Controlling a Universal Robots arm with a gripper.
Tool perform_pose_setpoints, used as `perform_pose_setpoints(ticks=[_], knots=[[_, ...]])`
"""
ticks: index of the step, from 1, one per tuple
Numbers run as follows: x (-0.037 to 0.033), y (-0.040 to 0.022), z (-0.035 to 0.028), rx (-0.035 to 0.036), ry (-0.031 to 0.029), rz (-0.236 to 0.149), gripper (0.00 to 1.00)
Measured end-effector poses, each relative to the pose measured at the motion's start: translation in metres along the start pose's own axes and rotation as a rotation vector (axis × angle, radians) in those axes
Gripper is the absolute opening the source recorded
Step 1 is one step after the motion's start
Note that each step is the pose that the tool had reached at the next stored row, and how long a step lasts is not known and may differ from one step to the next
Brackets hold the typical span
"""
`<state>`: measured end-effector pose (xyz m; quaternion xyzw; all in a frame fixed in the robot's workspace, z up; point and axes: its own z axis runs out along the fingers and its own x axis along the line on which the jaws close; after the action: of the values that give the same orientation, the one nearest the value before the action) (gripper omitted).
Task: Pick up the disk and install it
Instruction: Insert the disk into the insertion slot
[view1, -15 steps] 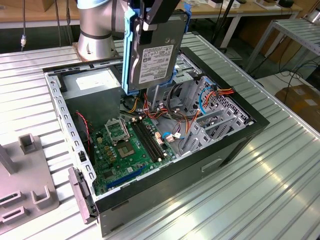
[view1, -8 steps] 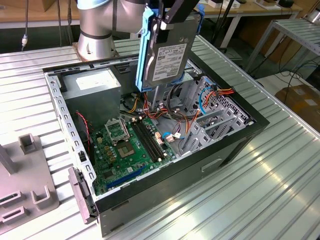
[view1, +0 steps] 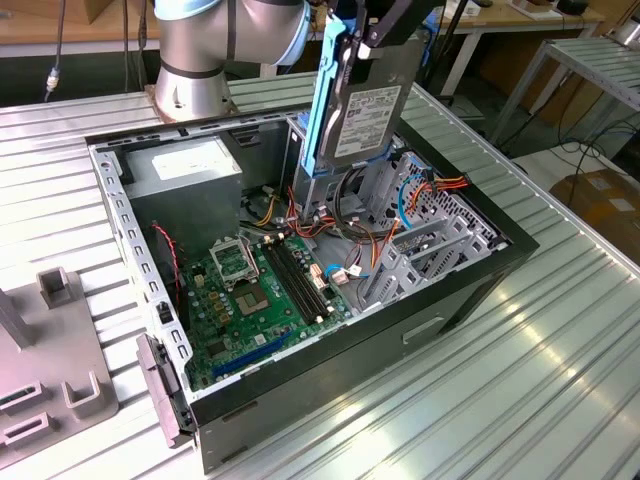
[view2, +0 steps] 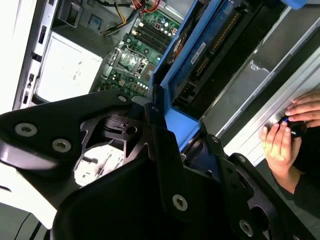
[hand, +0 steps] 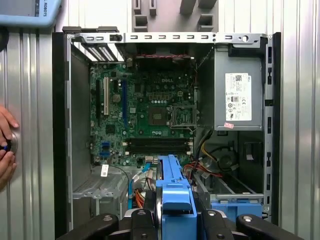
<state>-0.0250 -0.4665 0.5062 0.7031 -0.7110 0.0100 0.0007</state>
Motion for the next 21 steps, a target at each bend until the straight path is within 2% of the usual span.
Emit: perform_pose_setpoints(ticks=[9, 20, 21], knots=[[0.0151, -0.0009, 0.0012, -0.0006, 0.0008, 0.013, 0.37], [0.0349, -0.0022, 0.0016, -0.0016, 0.0048, 0.023, 0.37], [0.0412, -0.0104, 0.0027, -0.0015, 0.0071, 0.027, 0.37]])
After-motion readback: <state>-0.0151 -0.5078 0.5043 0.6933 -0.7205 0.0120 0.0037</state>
